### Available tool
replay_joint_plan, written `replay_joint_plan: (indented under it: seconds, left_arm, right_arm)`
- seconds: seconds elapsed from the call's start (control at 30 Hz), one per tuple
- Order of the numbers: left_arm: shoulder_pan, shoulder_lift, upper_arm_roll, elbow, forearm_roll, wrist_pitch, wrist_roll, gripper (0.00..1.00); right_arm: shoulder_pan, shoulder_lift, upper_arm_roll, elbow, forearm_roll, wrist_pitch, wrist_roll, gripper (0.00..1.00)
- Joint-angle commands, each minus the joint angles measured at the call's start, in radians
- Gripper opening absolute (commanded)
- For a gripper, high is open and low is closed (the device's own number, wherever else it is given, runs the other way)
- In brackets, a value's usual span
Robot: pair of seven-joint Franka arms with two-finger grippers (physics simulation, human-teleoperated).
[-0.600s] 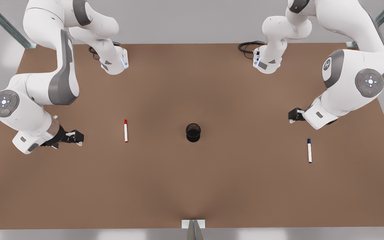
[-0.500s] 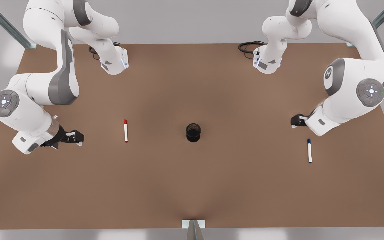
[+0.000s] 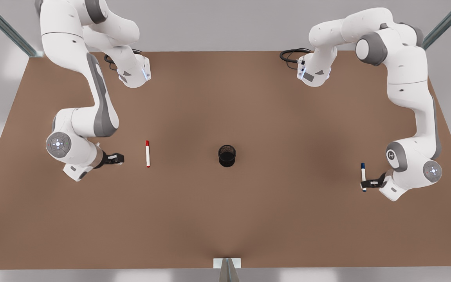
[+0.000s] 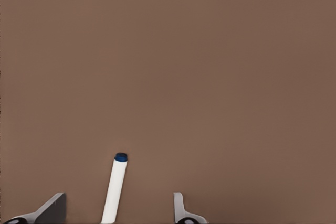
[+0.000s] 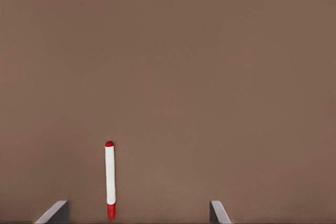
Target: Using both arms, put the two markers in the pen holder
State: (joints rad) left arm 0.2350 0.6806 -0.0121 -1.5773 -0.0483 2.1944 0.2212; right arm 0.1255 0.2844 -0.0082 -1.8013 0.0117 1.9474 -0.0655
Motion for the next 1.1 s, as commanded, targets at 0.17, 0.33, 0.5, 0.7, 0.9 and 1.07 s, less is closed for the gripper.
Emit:
replay_joint_plan:
  seconds: [0.17,0.33,0.5,0.7,0.9,1.07]
  left_arm:
    - [0.001,0.030,0.000,-0.069,0.002,0.196,0.435,1.00]
    - [0.001,0.051,0.000,-0.069,0.002,0.196,0.443,0.70]
    - [0.001,0.071,0.000,-0.066,0.001,0.197,0.442,0.64]
    - [0.001,0.074,0.000,-0.064,-0.002,0.197,0.434,0.38]
    - [-0.002,0.074,0.000,-0.064,-0.002,0.196,0.429,0.28]
    - [-0.002,0.085,0.000,-0.064,-0.004,0.196,0.429,0.29]
  right_arm:
    - [0.033,0.114,0.088,-0.073,-0.026,0.301,0.316,1.00]
    - [0.029,0.147,0.088,-0.087,-0.026,0.324,0.314,1.00]
    - [0.045,0.214,0.088,-0.107,-0.026,0.378,0.345,0.96]
    - [0.045,0.240,0.090,-0.121,-0.026,0.380,0.362,0.74]
    - [0.036,0.263,0.090,-0.122,-0.026,0.389,0.360,0.61]
    - [0.036,0.277,0.090,-0.122,-0.026,0.398,0.359,0.56]
